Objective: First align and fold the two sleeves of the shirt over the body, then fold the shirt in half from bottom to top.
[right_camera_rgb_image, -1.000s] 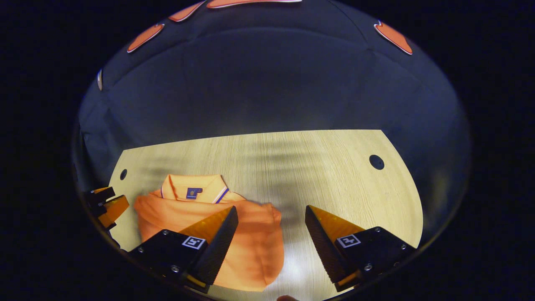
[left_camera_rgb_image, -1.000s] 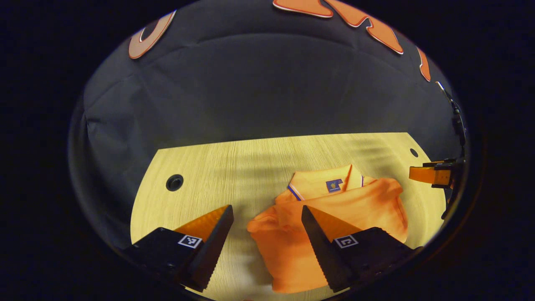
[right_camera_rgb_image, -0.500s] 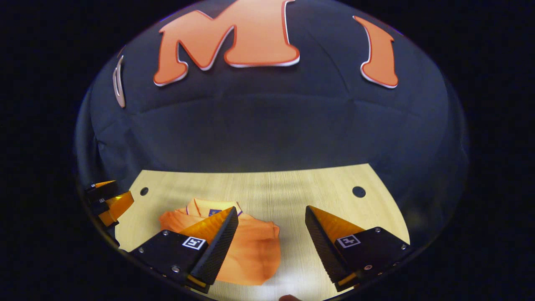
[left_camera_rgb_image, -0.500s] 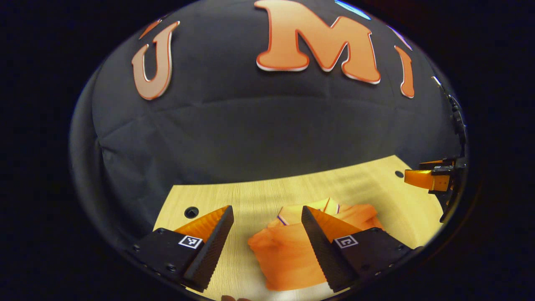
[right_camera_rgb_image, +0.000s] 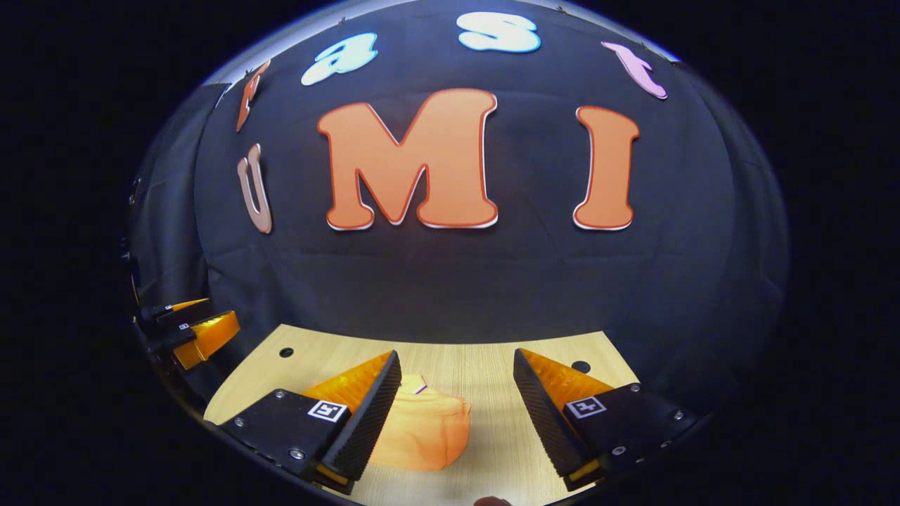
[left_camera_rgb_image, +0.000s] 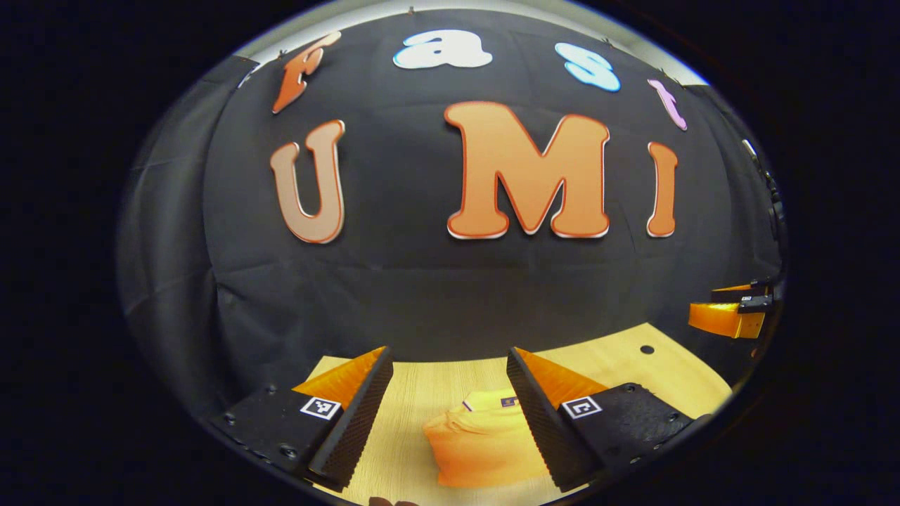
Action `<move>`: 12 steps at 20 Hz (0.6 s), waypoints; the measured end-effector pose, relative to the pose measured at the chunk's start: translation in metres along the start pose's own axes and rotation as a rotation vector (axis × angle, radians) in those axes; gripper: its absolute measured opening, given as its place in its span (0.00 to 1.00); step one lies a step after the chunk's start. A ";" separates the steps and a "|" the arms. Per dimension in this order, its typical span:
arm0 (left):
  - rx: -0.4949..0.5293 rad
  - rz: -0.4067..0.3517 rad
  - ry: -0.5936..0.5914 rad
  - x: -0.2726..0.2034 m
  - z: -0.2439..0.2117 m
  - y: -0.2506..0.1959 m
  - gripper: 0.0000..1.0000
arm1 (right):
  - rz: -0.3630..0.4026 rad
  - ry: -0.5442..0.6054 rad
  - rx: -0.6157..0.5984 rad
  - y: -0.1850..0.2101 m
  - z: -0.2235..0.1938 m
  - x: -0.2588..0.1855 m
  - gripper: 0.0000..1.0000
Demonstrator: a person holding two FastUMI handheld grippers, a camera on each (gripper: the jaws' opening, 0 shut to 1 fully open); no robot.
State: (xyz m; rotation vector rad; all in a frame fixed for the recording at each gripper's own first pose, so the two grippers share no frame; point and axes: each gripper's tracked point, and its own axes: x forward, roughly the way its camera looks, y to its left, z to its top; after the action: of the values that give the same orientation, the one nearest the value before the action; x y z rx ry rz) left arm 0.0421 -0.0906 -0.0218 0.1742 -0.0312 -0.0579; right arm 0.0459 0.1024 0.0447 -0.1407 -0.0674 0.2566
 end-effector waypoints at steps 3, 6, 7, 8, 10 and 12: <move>-0.049 -0.015 -0.020 -0.026 0.016 -0.012 0.98 | 0.019 -0.047 0.004 -0.003 0.011 -0.030 0.97; -0.076 -0.001 -0.049 -0.051 0.028 -0.009 0.98 | 0.017 -0.083 -0.002 -0.003 0.010 -0.061 0.97; -0.077 0.006 -0.061 -0.059 0.031 -0.006 0.98 | 0.014 -0.088 -0.006 -0.001 0.008 -0.069 0.97; -0.078 0.009 -0.067 -0.066 0.031 -0.005 0.98 | 0.012 -0.101 -0.008 0.002 0.008 -0.077 1.00; -0.090 -0.005 -0.072 -0.077 0.032 -0.002 0.98 | -0.001 -0.129 -0.031 0.008 0.010 -0.092 0.97; -0.099 -0.013 -0.069 -0.090 0.031 0.005 0.98 | -0.022 -0.157 -0.043 0.013 0.013 -0.105 0.97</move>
State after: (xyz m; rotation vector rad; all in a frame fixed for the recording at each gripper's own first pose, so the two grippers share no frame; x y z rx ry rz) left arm -0.0486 -0.0860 0.0072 0.0736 -0.0958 -0.0784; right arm -0.0603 0.0897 0.0504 -0.1620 -0.2301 0.2443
